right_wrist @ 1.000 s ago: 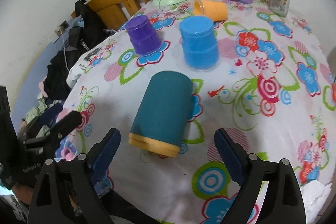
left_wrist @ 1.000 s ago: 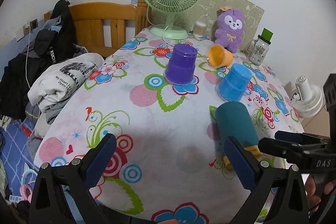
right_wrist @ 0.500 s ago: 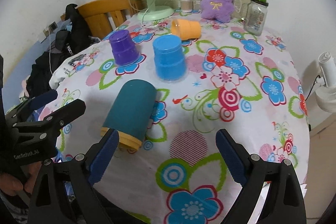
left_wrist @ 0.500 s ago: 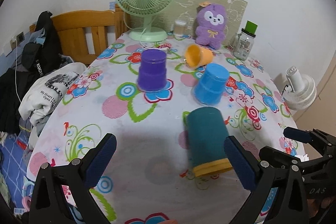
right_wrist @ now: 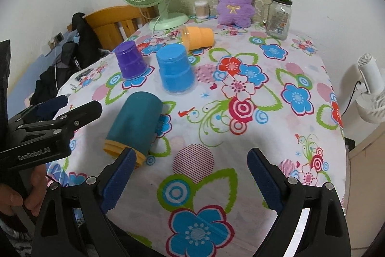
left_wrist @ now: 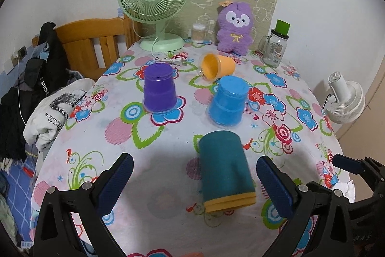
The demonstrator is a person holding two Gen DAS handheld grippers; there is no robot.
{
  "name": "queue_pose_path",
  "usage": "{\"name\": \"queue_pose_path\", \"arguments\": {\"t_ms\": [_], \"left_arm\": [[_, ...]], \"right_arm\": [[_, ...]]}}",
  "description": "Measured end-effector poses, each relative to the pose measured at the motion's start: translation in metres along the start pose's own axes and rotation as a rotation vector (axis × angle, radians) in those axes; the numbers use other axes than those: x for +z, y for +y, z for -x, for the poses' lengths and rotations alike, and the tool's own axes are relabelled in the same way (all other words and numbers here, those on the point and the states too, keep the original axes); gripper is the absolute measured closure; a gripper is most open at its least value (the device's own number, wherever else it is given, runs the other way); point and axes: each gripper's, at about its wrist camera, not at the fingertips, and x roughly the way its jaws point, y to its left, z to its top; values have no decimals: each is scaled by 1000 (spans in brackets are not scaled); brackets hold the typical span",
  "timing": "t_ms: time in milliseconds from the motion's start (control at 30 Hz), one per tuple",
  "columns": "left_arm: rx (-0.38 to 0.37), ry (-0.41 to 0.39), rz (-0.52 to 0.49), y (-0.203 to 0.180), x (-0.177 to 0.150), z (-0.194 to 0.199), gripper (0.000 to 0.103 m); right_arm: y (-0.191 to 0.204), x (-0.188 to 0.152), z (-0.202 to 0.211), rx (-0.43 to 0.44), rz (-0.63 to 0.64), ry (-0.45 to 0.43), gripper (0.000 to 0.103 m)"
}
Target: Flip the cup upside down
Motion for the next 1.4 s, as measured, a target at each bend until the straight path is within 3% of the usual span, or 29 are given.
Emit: {"name": "queue_pose_path", "arguments": {"t_ms": [300, 633, 1067, 1233, 1400], "left_arm": [[-4, 71, 6, -11, 7, -21, 0], [45, 91, -7, -15, 15, -34, 0], [53, 222, -33, -19, 24, -70, 0], [74, 274, -94, -26, 24, -83, 0], [43, 317, -108, -28, 26, -95, 0]], "right_arm": [[-15, -6, 0, 3, -17, -2, 8], [-24, -9, -9, 16, -38, 15, 8], [-33, -13, -18, 13, -73, 40, 8], [-36, -14, -22, 12, -91, 46, 8], [-36, -14, -26, 5, -92, 56, 8]]}}
